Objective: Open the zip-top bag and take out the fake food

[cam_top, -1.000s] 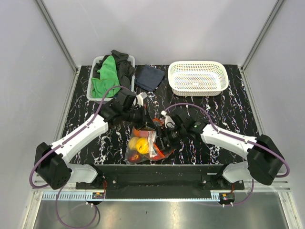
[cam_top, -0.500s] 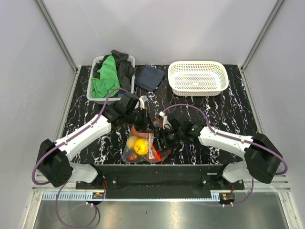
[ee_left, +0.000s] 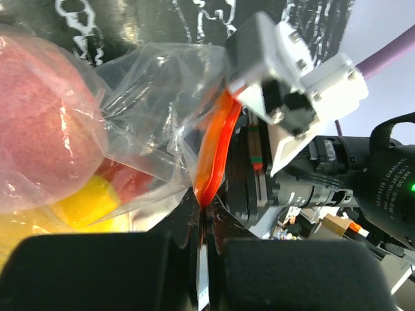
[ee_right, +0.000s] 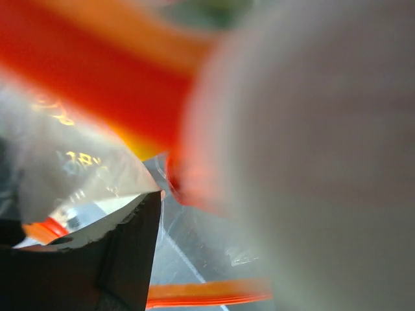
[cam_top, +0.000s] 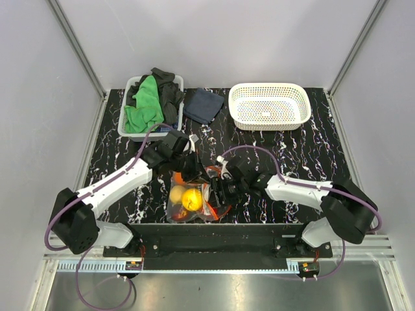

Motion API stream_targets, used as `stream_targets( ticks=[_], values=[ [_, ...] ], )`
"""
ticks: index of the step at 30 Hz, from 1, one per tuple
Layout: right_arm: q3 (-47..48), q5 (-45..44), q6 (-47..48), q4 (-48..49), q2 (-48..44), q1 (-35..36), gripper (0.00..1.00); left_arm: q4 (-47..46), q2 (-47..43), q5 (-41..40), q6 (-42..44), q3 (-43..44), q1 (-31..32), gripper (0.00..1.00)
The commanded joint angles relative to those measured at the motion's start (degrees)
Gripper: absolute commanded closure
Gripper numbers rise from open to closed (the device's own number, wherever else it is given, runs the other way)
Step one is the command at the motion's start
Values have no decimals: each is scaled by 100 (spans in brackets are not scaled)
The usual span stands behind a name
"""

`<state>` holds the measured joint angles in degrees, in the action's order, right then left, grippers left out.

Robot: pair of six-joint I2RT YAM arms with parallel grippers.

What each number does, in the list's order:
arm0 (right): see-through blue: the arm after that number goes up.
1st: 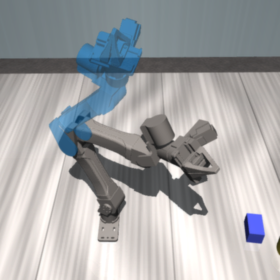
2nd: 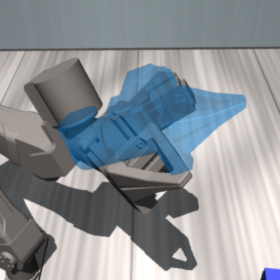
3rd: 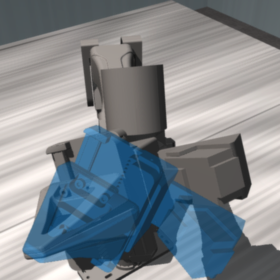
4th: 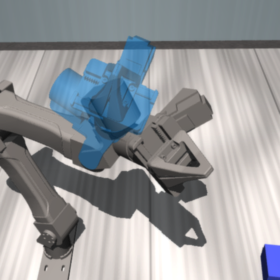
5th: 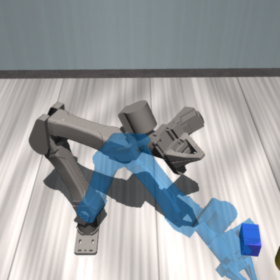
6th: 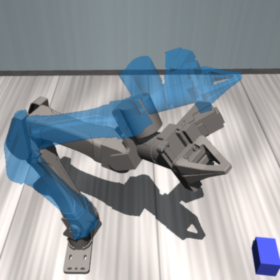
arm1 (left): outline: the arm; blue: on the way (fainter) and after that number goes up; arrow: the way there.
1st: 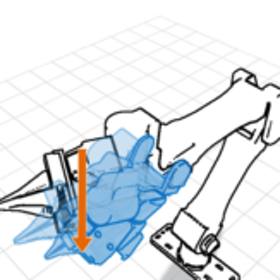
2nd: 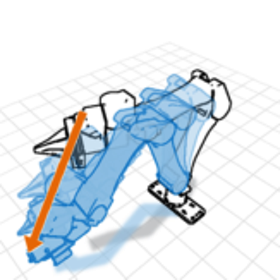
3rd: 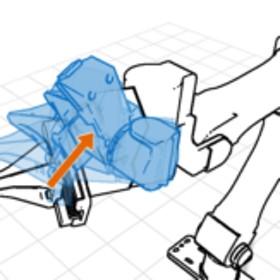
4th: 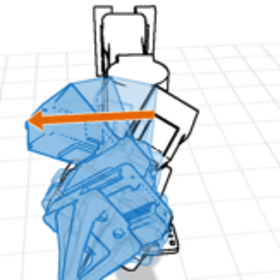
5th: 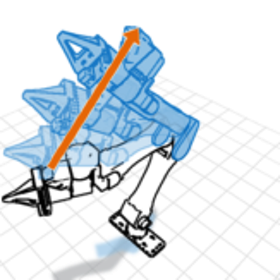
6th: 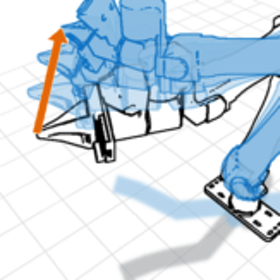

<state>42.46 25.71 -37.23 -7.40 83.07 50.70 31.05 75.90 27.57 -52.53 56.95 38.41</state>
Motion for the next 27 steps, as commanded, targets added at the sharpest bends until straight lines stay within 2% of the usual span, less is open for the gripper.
stream_targets(
  ticks=[1, 4, 9, 12, 13, 16, 17, 19, 20, 24, 27],
  values=[
    [-194, -875, -187, 414, 429, 116, 32, -1039, -128, 829, -345, 1, 254, 100],
    [-308, -1041, -459, 879, 578, 116, 27, -1039, -101, 794, -293, -183, 263, 100],
    [-616, -1060, -794, 2180, 877, 116, 27, -1004, -66, 715, -214, -298, 263, 100],
    [-668, -867, -926, 2795, 1176, 116, 37, -926, -40, 697, -135, -342, 263, 100],
    [-660, -849, -961, 2849, 1211, 116, 47, -908, -31, 706, -73, -342, 263, 100],
    [-607, -831, -961, 2858, 1203, 116, 63, -767, -14, 723, 93, -333, 263, 100],
    [-607, -857, -961, 2762, 1160, 116, 73, -732, -14, 741, 138, -325, 263, 100],
    [-590, -1102, -883, 2552, 897, 116, 83, -618, -22, 732, 295, -298, 254, 100],
    [-563, -1208, -847, 2168, 791, 116, 92, -565, -40, 671, 348, -264, 237, 100],
    [-580, -1464, -750, 1418, 45, 116, 100, -197, -145, 548, 691, -158, 123, 100],
    [-703, -1543, -759, 996, -438, 116, 100, 41, -224, 503, 1016, -114, -62, 100]
  ],
)
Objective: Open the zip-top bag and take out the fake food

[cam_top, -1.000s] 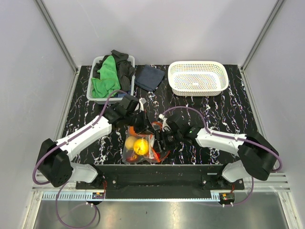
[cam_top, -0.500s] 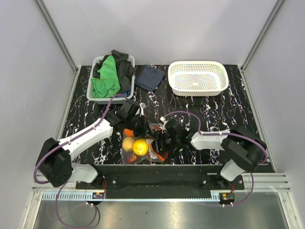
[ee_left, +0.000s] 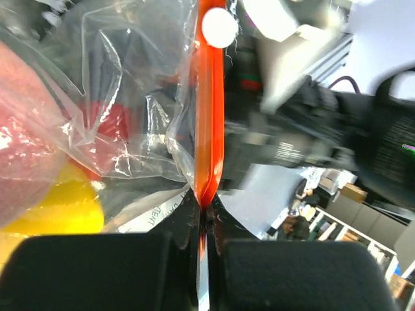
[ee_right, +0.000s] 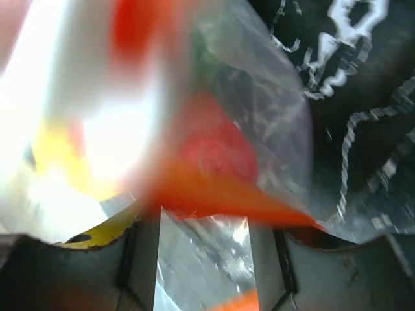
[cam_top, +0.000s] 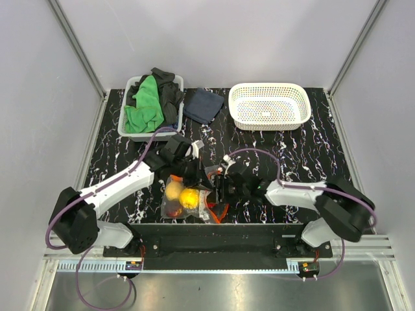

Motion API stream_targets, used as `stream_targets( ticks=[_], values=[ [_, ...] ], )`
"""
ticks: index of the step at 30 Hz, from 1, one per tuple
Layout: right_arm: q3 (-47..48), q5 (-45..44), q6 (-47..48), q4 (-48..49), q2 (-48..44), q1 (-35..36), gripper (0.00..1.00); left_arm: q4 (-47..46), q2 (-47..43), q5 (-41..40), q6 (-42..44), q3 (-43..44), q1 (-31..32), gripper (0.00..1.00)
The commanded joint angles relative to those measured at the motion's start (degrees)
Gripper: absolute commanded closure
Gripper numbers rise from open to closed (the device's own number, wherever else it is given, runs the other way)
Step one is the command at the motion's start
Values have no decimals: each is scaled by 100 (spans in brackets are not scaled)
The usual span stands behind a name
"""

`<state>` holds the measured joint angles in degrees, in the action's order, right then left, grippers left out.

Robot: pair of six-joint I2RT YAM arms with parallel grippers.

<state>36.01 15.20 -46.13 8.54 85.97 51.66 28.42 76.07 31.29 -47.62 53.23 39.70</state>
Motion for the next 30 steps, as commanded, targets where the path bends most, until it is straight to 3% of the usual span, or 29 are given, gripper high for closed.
stream_targets(
  ticks=[1, 8, 12, 16, 21, 24, 26, 30],
  values=[
    [-85, -474, 139, -720, -844, 20, 100, 374, -268, 123, 708, 266, -295, 100],
    [11, -26, 25, -2046, -1548, 20, 100, 629, -339, 80, 1228, 398, -630, 100],
    [37, -254, -10, -2759, -2503, 11, 100, 612, -190, 18, 1448, 539, -639, 100],
    [731, -876, 113, -3918, -3174, 20, 100, 612, -145, 167, 1316, 565, -683, 100],
    [1854, -2158, 586, -4711, -3184, -94, 100, 550, -303, 106, 1290, 504, -683, 100],
    [2434, -2338, 1051, -4888, -2903, -655, 100, 524, -435, 132, 1272, 399, -683, 100],
    [2699, -2206, 1324, -4870, -2544, -1506, 100, 480, -523, 167, 1255, 328, -683, 100],
    [3603, -1391, 2228, -4493, -1595, -2773, 100, 453, -734, 193, 1097, 144, -683, 100]
  ],
)
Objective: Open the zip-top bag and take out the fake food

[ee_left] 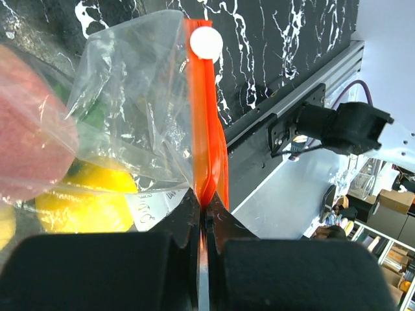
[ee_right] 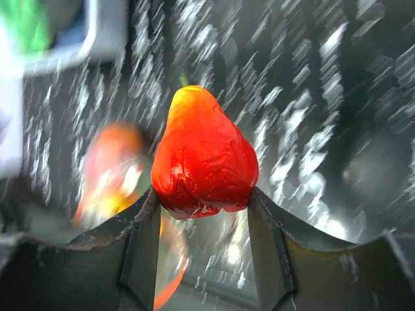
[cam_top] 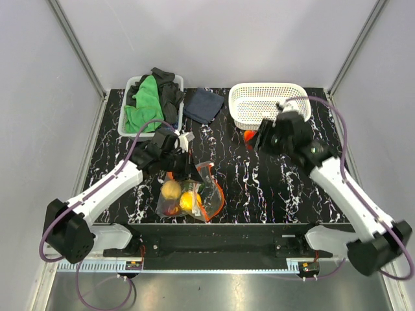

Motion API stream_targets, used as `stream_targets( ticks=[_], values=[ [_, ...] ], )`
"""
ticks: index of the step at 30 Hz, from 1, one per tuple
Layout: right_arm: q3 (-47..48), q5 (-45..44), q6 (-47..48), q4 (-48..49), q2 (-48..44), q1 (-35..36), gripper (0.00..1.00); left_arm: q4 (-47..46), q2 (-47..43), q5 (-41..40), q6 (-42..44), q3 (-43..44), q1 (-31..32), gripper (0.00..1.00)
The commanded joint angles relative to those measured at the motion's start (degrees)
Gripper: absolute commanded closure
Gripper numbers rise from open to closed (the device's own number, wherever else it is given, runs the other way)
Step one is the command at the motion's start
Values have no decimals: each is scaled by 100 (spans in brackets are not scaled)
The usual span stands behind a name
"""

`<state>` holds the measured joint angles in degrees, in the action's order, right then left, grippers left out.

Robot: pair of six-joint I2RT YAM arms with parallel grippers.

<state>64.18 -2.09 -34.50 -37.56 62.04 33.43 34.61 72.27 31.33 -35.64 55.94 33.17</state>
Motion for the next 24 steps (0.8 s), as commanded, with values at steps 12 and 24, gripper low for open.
stream_targets(
  ticks=[12, 24],
  values=[
    [5029, 646, 1447, 346, 5553, -2226, 100, -789, -547, 391, -953, -119, -30, 100],
    [7222, 1798, 497, 293, 8174, -2385, 79, -675, -152, 461, -928, 408, -30, 100]
  ],
)
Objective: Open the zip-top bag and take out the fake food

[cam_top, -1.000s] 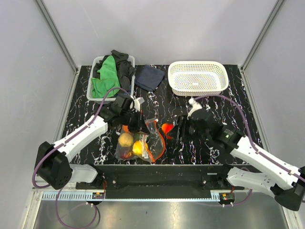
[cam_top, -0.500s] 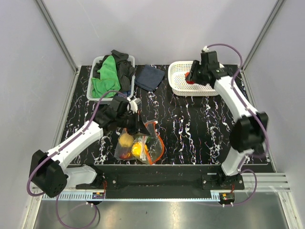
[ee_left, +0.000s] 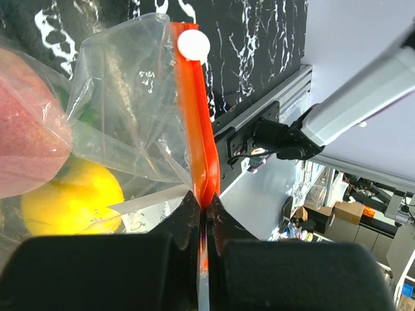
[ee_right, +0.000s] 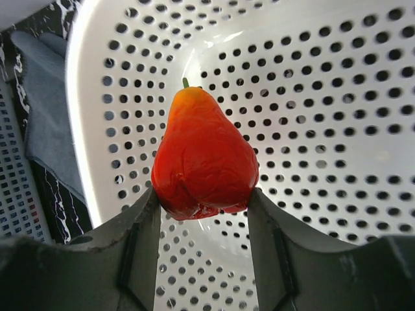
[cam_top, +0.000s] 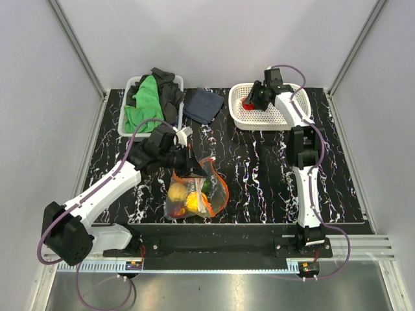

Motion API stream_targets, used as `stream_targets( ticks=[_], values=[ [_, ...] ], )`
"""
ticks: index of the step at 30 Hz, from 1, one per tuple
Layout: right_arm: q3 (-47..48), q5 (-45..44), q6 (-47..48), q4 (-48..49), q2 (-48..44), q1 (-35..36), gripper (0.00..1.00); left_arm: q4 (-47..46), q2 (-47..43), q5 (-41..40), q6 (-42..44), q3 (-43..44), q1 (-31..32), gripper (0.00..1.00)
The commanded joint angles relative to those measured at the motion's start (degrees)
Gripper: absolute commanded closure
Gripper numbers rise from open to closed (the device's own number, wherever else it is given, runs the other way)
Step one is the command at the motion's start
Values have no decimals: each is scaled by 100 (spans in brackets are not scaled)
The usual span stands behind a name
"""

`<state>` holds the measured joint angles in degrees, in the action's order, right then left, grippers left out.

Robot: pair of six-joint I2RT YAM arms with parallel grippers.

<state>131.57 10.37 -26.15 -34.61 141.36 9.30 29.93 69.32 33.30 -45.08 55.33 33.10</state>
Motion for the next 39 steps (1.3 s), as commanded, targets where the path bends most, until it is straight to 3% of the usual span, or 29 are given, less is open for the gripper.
stream_targets(
  ticks=[1, 3, 4, 7, 10, 15, 20, 23, 27, 29, 35, 36, 39],
  values=[
    [527, 615, -390, -11, 347, 28, 75, -120, 282, 291, 52, 600, -32, 100],
    [572, 686, -461, -37, 383, 37, 67, -32, 433, 352, 131, 759, -32, 100],
    [554, 686, -478, -37, 384, 28, 55, 21, 538, 370, 148, 821, -32, 100],
    [519, 756, -444, -124, 331, 37, 34, 117, 722, 440, 219, 1058, -32, 100],
    [475, 581, -347, -379, 69, 28, 24, 127, 837, 493, 202, 1208, -41, 100],
    [440, 396, -373, -1283, -529, 37, 16, 127, 890, 511, 157, 1182, -41, 100],
    [-841, -78, -74, -1487, -1671, 204, 16, 127, 846, 274, -18, 1059, -41, 100],
    [-1895, -106, 13, -1444, -2855, 326, 16, 75, 820, 379, -185, 927, -23, 100],
    [-3861, 105, 163, -960, -4219, 1009, 17, 100, 706, 327, 69, 865, -32, 100],
    [-4348, 272, 14, -995, -4990, 1275, 18, 145, 671, 423, -35, 830, -41, 100],
    [-6185, 763, -855, -302, -6794, 2444, 31, 83, 627, 397, -9, 751, -23, 100],
    [-6500, 878, -1031, -101, -6928, 2567, 40, 74, 627, 397, -53, 768, 12, 100],
    [-7098, 853, -1365, 426, -7333, 3050, 51, 30, 618, 370, -80, 821, 30, 100]
  ],
)
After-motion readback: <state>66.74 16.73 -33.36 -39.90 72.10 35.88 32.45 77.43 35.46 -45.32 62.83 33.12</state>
